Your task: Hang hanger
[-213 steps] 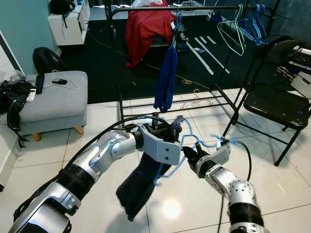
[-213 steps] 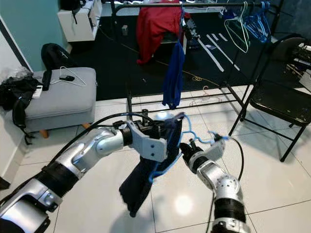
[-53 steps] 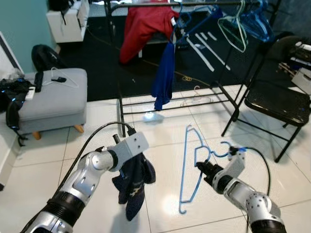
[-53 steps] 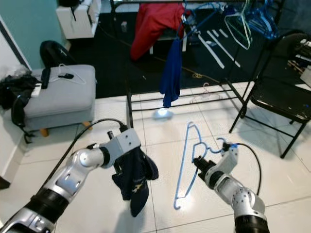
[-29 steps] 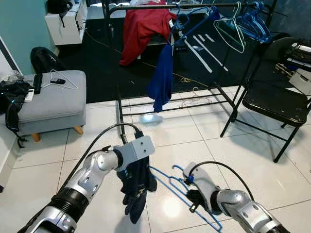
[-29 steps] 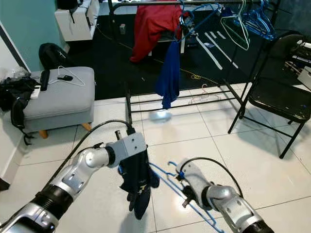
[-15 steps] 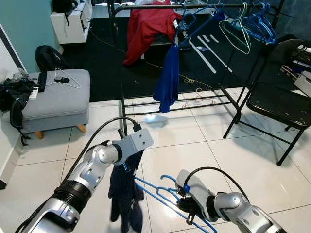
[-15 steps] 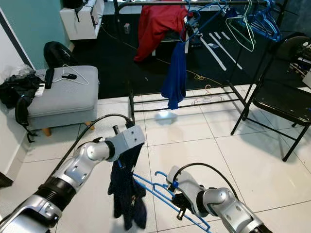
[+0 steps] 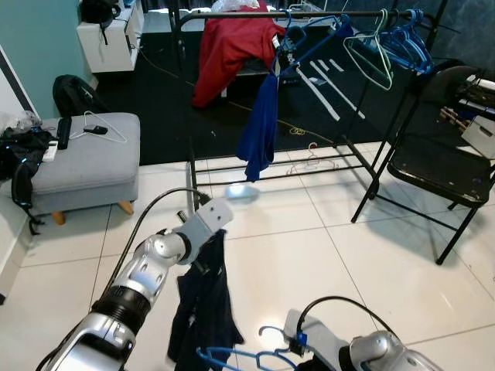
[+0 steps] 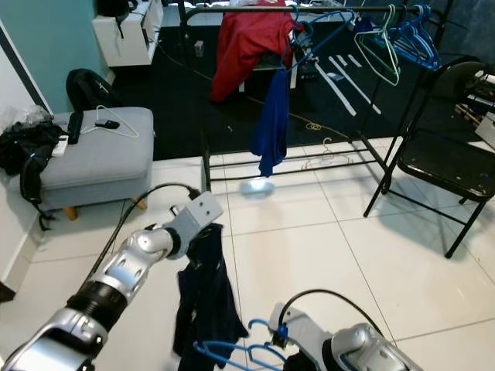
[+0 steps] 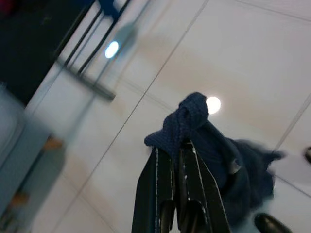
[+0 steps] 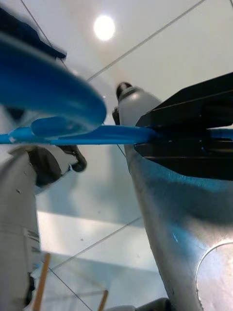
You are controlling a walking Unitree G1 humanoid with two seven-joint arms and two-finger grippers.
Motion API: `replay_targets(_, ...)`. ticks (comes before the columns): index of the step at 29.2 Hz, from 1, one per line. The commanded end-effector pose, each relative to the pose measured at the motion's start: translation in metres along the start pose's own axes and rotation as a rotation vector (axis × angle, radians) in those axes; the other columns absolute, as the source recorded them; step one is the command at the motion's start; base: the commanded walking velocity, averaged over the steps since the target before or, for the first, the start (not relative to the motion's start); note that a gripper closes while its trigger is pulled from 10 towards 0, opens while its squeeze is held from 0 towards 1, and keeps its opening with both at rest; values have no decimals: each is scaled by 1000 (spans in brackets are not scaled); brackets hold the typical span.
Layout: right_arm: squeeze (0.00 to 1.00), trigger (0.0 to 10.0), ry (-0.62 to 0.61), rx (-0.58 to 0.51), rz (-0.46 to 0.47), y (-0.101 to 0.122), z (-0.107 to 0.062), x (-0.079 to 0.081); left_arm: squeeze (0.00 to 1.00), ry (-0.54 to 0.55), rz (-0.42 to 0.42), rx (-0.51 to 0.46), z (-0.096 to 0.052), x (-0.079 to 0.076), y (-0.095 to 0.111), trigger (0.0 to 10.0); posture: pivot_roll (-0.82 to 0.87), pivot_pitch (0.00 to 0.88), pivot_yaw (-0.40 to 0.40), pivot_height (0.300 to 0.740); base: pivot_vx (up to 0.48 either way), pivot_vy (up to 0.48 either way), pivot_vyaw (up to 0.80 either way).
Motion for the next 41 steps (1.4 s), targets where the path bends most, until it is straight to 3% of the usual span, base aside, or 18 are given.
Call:
replay_targets(1,0,10000,-40,-7,-35,-4,12,1,0,41,-4,72,-2,10,-16,10000,-65,82,-9,740,0,0,0)
replay_targets(4,0,10000,-68,-34,-49,0,15,-1,0,44,-6,73,-3,10,-17,10000,-63,86,-9,740,0,0,0)
replay_targets(5,0,10000,-135,-98,-50,11,19,-12,0,41,-13,43,-3,10,-12,10000,-63,86,-9,740,0,0,0)
replay_targets(8,0,10000,-179,-140,-49,19,21,-20,0,39,-18,21,-3,10,-9,10000,-63,86,-9,740,0,0,0)
replay_targets(10,0,10000,-341,-194,-41,26,7,-57,0,32,-37,-11,-5,9,-3,10000,-64,92,-8,740,0,0,0)
replay_targets(11,0,10000,-341,-194,-41,26,7,-57,0,32,-37,-11,-5,9,-3,10000,-64,92,-8,740,0,0,0)
replay_targets(13,0,10000,-427,-223,-37,29,-9,-77,0,36,-64,-21,-5,11,1,10000,-64,93,-11,740,0,0,0)
replay_targets(16,0,10000,-457,-252,-45,35,-19,-81,0,34,-77,-42,-5,13,6,10000,-63,93,-11,740,0,0,0)
replay_targets(24,0,10000,-512,-309,-66,47,-30,-87,0,27,-90,-76,-5,12,15,10000,-62,93,-14,740,0,0,0)
replay_targets(25,0,10000,-480,-352,-54,62,-36,-82,0,26,-92,-81,-6,11,17,10000,-62,91,-14,740,0,0,0)
replay_targets(29,0,10000,-386,-377,-54,77,-41,-64,0,30,-90,-88,-6,12,19,10000,-62,91,-14,740,0,0,0)
replay_targets(41,0,10000,-308,-365,-50,79,-45,-46,0,29,-74,-104,-6,15,25,10000,-64,92,-15,740,0,0,0)
Point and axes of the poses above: a point about 5 cm out from each wrist's last joint towards the gripper, its own z axis pointing out of the wrist towards the gripper, its own y axis along the axis of the wrist's last joint, x = y × z, the point moved 5 cm from there along z, pointing out of the wrist towards the gripper, and after that the axes turned 10 degrees about z, right-handed, at the moved point
